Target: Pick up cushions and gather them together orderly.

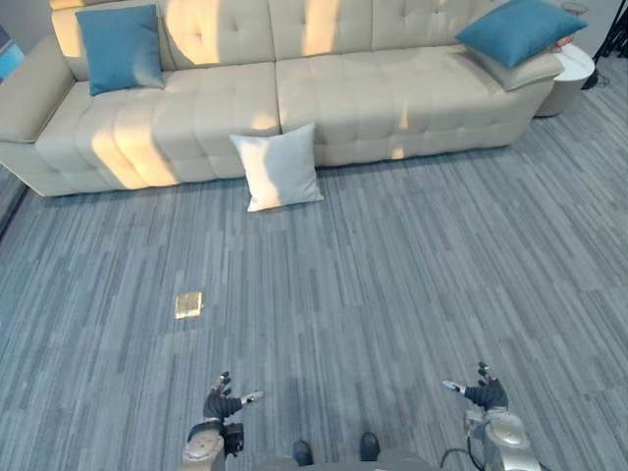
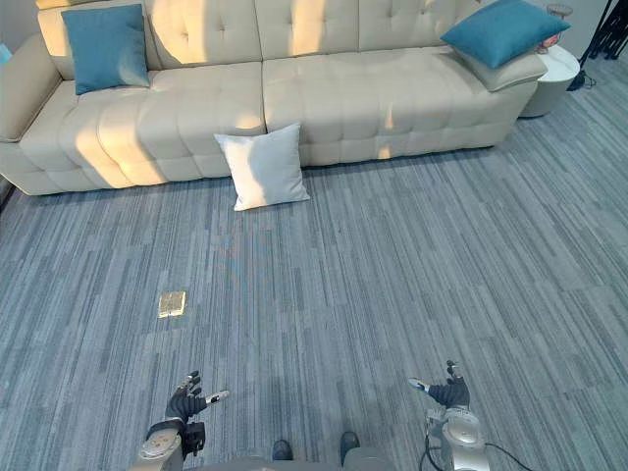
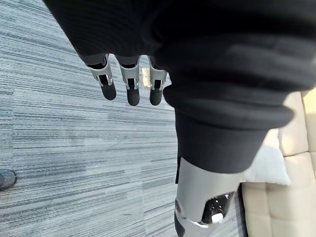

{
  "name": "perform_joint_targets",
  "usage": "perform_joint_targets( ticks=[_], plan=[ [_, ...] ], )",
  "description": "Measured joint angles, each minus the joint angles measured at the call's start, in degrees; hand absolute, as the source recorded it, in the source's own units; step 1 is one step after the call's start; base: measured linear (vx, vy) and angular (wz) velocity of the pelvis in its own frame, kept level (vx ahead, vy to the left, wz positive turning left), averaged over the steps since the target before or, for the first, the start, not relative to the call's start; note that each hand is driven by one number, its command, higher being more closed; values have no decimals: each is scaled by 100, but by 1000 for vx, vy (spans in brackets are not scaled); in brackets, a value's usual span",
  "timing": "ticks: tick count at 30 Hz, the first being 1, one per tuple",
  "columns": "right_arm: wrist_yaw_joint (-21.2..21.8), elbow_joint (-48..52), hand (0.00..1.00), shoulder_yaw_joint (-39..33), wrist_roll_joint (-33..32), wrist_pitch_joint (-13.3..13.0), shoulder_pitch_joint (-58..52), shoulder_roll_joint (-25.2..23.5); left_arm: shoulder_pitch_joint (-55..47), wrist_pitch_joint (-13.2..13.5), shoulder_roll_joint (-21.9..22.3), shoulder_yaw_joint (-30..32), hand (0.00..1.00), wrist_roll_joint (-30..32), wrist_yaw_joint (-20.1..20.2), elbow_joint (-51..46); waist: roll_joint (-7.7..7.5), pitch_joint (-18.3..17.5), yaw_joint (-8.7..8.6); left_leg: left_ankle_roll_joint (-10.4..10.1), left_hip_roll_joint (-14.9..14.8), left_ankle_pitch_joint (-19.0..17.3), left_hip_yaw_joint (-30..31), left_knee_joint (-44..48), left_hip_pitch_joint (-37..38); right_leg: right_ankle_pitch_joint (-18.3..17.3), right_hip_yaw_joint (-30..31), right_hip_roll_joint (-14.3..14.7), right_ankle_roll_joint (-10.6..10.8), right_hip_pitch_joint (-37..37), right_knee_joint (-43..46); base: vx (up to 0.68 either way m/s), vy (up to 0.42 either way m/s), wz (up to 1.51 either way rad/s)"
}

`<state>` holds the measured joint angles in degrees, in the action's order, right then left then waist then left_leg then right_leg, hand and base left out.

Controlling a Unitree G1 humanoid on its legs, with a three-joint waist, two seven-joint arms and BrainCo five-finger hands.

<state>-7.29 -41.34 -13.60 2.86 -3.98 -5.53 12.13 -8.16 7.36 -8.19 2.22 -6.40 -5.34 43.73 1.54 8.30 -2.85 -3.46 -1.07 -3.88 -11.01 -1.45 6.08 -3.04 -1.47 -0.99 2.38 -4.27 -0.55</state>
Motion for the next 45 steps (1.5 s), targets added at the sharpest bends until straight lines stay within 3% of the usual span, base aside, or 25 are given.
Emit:
perform_joint_targets(
  ticks=[5, 13, 17, 20, 23, 25, 26, 27, 28, 31, 32, 33, 34, 36, 37, 38, 39, 40, 41, 42, 43, 44, 45],
  plan=[
    [5, 0, 0, 13, 2, -6, -36, 127, -198, 20, -75, 0, 0, 43, 9, -142, 3, 2, -102, 1, 2, -3, -3, 43, 0, -32, -13, -11, 39, -4, 55, 0, 0, 0],
    [-9, -116, 0, 6, -64, 6, -114, 187, -208, 21, -152, 2, 0, 48, 1, -139, 60, 35, -115, 22, 3, -14, 1, 58, -89, -146, -39, -19, -23, 169, 275, -25, -11, 3],
    [-14, -140, 0, 5, -80, 9, -103, 185, -223, 19, -151, 5, 0, 47, -7, -127, 80, 53, -107, 118, -10, -71, -25, 94, -267, -147, -70, -9, -26, 355, 344, -21, -6, 2],
    [-17, -222, 0, 5, -126, 11, -9, 180, -255, 19, -151, 28, 0, 29, -11, -131, 61, 76, -73, 301, -9, -210, -118, 293, -442, -172, -13, -19, -23, 490, 395, 8, 29, -15],
    [-28, -222, 0, -7, -130, 11, 127, 176, -274, 19, -154, 60, 0, 21, -31, -157, 28, 147, -20, 375, 37, -546, -251, 702, -662, -630, 59, -140, 81, 954, 1203, 54, 53, -15],
    [-28, -222, 0, -6, -129, 18, 115, 179, -285, 19, -157, 62, 0, -9, -106, -172, 7, 222, 52, 454, 119, -930, -289, 1061, -683, -1068, 5, -331, 429, 1271, 2226, 83, 66, -13],
    [-27, -222, 0, 0, -129, 26, 97, 175, -304, 19, -160, 69, 0, -25, -117, -176, -8, 256, 49, 503, 123, -1031, -288, 1084, -639, -1081, -47, -349, 444, 1400, 2576, 104, 94, -9],
    [-29, -179, 0, 21, -129, 32, 130, 128, -338, 16, -223, 66, 0, -30, -127, -236, 24, 276, 28, 588, 158, -1148, -213, 1101, -518, -1057, -201, -465, 447, 1728, 3504, 247, 100, 13],
    [-29, -93, 0, 54, -146, 38, 69, 55, -298, 15, -349, 64, 0, -42, -144, -348, -54, 379, -4, 680, 203, -1241, -119, 1128, -299, -1047, -307, -560, 489, 2170, 4492, 306, 86, 25],
    [-26, -6, 0, 103, -260, 45, 42, 59, -131, 11, -548, 71, 0, -88, -268, -387, -76, 506, -32, 677, 135, -1353, 5, 1102, 68, -1350, -580, -579, 224, 2701, 4492, 360, 26, 29],
    [-26, -1, 0, 118, -274, 42, 108, 122, -4, 12, -551, 72, 0, -111, -316, -385, 43, 620, -91, 674, 29, -1358, 99, 929, 250, -1300, -729, -479, 135, 2933, 4039, 344, -18, 41],
    [-26, 2, 0, 119, -279, 39, 151, 155, 69, 12, -532, 70, 0, -151, -348, -377, 47, 652, -134, 673, -49, -1357, 160, 847, 342, -1220, -799, -418, 57, 3014, 3749, 463, -46, 55],
    [-27, 13, 0, 118, -282, 35, 175, 215, 173, 19, -488, 67, 0, -192, -353, -375, 115, 742, -217, 641, -178, -1338, 271, 717, 499, -907, -915, -270, -2, 3192, 3039, 636, -100, 61],
    [-27, 61, 0, 122, -283, 35, 119, 216, 251, 33, -486, 59, 0, -192, -353, -364, -17, 756, -279, 248, -147, -1280, 312, 594, 773, -46, -921, -174, -117, 3262, 1839, 727, -132, 55],
    [-30, 186, 0, 116, -282, 33, -6, 270, 265, 35, -394, 65, 0, -190, -351, -324, 38, 774, -318, 58, -213, -1374, 359, 561, 1001, 873, -795, -131, -521, 3236, 1930, 654, -149, 24],
    [-27, 230, 0, 114, -280, 44, 104, 284, 320, 51, -299, 62, 0, -187, -342, -266, 193, 772, -290, -283, -395, -1235, 305, 681, 983, 434, -968, -102, -642, 3376, 2467, 515, -120, 23],
    [-26, 266, 0, 114, -279, 35, 134, 266, 353, 48, -268, 60, 0, -188, -346, -235, 195, 774, -314, -491, -366, -1112, 316, 878, 930, 228, -984, -133, -629, 3397, 2660, 599, -197, 9],
    [-25, 307, 0, 114, -279, 33, 136, 254, 358, 50, -174, 57, 0, -186, -345, -224, 193, 778, -327, -784, -389, -735, 273, 1604, 682, -103, -1010, -209, -638, 3237, 2823, 614, -229, 28],
    [-26, 306, 0, 139, -276, 43, 119, 247, 348, 48, -59, 62, 0, -186, -344, -133, 186, 805, -315, -884, -462, -71, 261, 2830, 288, -329, -1004, -238, -623, 2784, 2685, 738, -273, 24],
    [-30, 312, 0, 194, -276, 44, 121, 240, 307, 48, -10, 64, 0, -185, -343, -129, 163, 848, -299, -923, -608, -33, 240, 3616, 15, -367, -1001, -203, -624, 2473, 2489, 600, -214, 11],
    [-39, 364, 0, 320, -281, 43, 132, 168, 236, 59, 34, 66, 0, -188, -339, -145, 184, 882, -246, -695, -949, -226, 23, 5091, -528, -415, -994, -81, -668, 1819, 2087, 459, -153, -6],
    [-42, 433, 0, 359, -281, 35, 128, 107, 207, 56, 42, 74, 0, -188, -339, -144, 152, 907, -215, -536, -1100, -335, -130, 5604, -772, -433, -981, -45, -691, 1529, 1899, 524, -155, -22],
    [-51, 578, 0, 400, -291, 8, 122, -10, 155, 57, 67, 82, 0, -189, -340, -164, 37, 947, -80, -265, -1326, -498, -470, 6087, -1249, -461, -903, 12, -710, 1043, 1519, 487, -108, -35]
  ],
)
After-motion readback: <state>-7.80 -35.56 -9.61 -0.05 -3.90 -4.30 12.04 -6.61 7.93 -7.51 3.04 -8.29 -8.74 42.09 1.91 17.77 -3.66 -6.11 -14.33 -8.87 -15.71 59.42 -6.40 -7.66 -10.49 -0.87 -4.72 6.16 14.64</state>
